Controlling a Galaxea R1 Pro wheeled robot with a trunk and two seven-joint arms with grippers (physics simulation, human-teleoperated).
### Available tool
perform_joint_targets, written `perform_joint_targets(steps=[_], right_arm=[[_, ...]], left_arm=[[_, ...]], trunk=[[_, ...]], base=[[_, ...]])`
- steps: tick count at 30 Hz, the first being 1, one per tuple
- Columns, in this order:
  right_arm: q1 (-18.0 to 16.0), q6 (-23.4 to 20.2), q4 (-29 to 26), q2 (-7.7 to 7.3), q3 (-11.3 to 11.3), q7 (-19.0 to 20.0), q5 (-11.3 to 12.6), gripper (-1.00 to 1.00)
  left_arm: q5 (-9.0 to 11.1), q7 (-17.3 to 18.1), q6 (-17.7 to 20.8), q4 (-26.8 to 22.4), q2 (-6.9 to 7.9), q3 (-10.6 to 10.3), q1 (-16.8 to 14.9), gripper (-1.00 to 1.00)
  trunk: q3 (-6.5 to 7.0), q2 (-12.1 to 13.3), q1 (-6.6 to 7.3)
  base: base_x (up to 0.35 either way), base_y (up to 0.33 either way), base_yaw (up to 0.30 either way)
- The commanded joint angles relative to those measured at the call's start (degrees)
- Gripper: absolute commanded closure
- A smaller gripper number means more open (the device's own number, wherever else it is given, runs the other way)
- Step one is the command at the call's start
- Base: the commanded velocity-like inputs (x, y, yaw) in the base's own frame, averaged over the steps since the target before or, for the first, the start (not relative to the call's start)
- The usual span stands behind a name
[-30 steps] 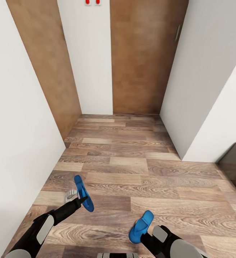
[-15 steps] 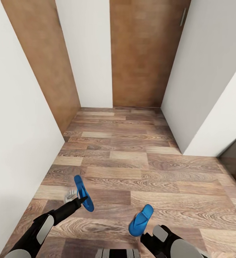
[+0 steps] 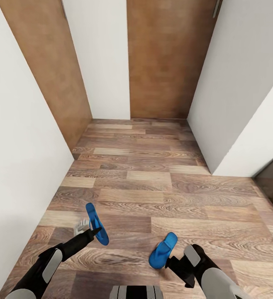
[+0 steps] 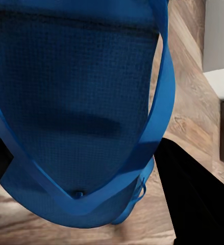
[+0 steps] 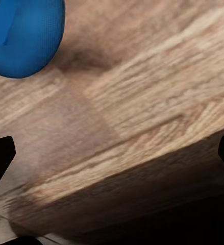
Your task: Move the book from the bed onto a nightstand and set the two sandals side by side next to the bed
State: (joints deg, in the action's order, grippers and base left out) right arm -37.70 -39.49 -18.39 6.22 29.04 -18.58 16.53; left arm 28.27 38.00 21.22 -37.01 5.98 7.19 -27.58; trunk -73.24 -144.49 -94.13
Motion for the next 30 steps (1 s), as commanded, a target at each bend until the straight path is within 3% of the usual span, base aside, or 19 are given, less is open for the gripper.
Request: perform_joint_targets(steps=[1,8,9,11,15,30], right_arm=[[0.0,-0.2,-0.3,0.03,0.1,-0.5,0.6,-1.0],[0.0,0.4,-0.3,0.06,0.0,-0.5,0.6,-1.0],[0.0,4.6,-0.2,0.09,-0.2,-0.5,0.5,-1.0],[0.0,8.0,0.1,0.1,-0.3,-0.5,0.5,-1.0],[0.0,11.1,0.3,0.11,-0.4,-0.6,0.5,-1.0],[0.0,12.1,0.4,0.11,-0.4,-0.6,0.5,-1.0]], left_arm=[[0.4,0.2,0.5,0.0,-0.01,0.1,0.0,1.0],[0.4,0.2,0.5,0.0,-0.01,0.1,0.0,1.0],[0.4,0.2,0.5,0.0,-0.01,0.1,0.0,1.0],[0.4,0.2,0.5,0.0,-0.02,0.0,0.0,1.0],[0.4,0.2,0.5,0.0,-0.01,0.0,0.0,1.0],[0.4,0.0,0.4,0.0,-0.02,0.0,0.0,1.0]], trunk=[[-0.04,0.0,0.01],[-0.04,0.0,0.01],[-0.04,0.0,0.01],[-0.04,0.0,0.01],[-0.04,0.0,0.01],[-0.04,0.0,0.01]], base=[[0.0,0.0,0.0],[0.0,0.0,0.0],[0.0,0.0,0.0],[0.007,0.0,0.0],[0.147,0.0,0.0],[0.087,0.032,0.0]])
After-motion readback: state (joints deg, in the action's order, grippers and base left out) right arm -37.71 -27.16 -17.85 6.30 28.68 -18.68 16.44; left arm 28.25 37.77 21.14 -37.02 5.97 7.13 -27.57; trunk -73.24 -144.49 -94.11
